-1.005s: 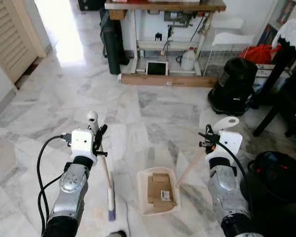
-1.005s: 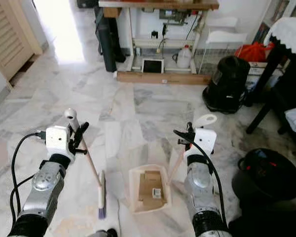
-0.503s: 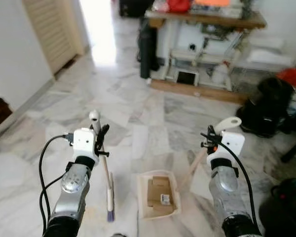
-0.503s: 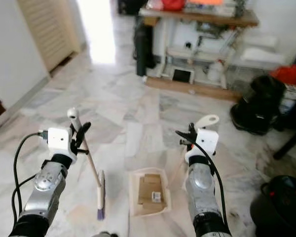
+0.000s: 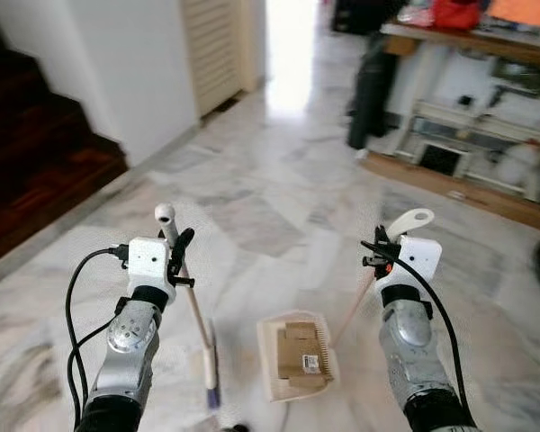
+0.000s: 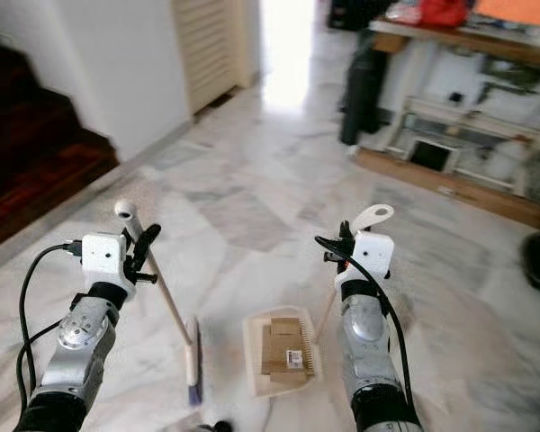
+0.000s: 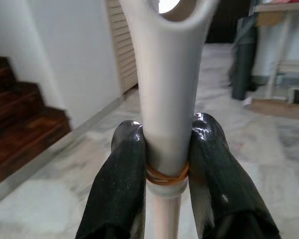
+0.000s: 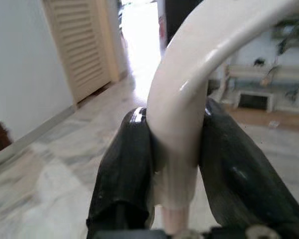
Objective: Sweep floor
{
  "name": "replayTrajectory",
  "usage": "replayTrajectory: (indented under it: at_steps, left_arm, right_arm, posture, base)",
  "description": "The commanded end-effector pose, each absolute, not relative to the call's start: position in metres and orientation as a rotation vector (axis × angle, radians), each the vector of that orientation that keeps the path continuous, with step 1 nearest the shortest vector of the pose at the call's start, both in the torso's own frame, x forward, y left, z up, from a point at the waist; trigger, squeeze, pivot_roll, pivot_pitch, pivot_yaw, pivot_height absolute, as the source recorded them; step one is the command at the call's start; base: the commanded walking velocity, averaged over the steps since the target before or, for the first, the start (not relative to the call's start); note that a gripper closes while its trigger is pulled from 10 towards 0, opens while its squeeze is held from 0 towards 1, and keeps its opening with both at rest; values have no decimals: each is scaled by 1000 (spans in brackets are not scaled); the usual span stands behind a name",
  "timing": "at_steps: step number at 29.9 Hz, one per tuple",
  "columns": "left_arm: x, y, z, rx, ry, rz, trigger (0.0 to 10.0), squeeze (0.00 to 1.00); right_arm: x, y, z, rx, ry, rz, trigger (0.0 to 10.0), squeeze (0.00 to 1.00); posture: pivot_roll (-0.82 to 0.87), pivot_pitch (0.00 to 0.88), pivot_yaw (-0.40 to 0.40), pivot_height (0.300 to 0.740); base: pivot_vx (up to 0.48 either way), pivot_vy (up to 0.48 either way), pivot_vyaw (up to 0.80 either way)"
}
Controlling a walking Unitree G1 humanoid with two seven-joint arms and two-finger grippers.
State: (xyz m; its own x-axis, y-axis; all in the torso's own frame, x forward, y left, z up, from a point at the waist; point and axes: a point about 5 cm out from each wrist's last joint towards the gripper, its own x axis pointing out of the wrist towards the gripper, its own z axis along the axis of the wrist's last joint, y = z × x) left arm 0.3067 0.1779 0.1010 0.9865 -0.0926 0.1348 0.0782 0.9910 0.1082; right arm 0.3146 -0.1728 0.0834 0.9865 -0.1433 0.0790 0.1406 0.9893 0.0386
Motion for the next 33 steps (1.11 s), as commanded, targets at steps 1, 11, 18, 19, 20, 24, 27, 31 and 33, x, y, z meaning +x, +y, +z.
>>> replayTrajectory:
  at_steps: [1, 11, 18, 19, 20, 24, 27, 31, 33]
  left_arm:
    - [308, 175, 108, 122, -176, -100, 10000, 0]
    - [308, 176, 108, 123, -174, -94, 10000, 0]
    - [308, 177, 108, 125, -170, -90, 10000, 0]
    - [308, 177, 108, 125, -170, -90, 10000, 0]
    - [308, 177, 108, 124, -171, -90, 10000, 0]
    - [308, 177, 108, 120, -169, -90, 10000, 0]
    - [308, 177, 108, 116, -166, -92, 10000, 0]
    - [307, 176, 107, 108, -163, -95, 10000, 0]
    - [307, 176, 107, 106, -163, -96, 10000, 0]
  right_arm:
    - [317, -174, 94, 45, -129, -150, 10000, 0]
    - [317, -174, 95, 42, -128, -147, 10000, 0]
    - [318, -173, 95, 44, -124, -143, 10000, 0]
    - [318, -173, 95, 44, -124, -143, 10000, 0]
    - [318, -173, 95, 45, -125, -143, 10000, 0]
    - [318, -173, 95, 62, -124, -145, 10000, 0]
    - [318, -174, 96, 67, -126, -148, 10000, 0]
    - [317, -174, 95, 69, -123, -147, 10000, 0]
    - [317, -174, 95, 69, -121, -146, 10000, 0]
  posture:
    - [-17, 46, -3, 740]
    - [-17, 54, -8, 740]
    - [-17, 54, -8, 740]
    - [-17, 54, -8, 740]
    - [-14, 62, -10, 740]
    - [-14, 62, -10, 740]
    - [-14, 67, -9, 740]
    - [-15, 71, -9, 740]
    - [-15, 71, -9, 740]
  base:
    - [0, 0, 800]
    - [0, 0, 800]
    - [0, 0, 800]
    - [0, 0, 800]
    - [0, 0, 800]
    - [0, 0, 338]
    - [0, 0, 0]
    - [0, 0, 0]
    - [0, 131, 0]
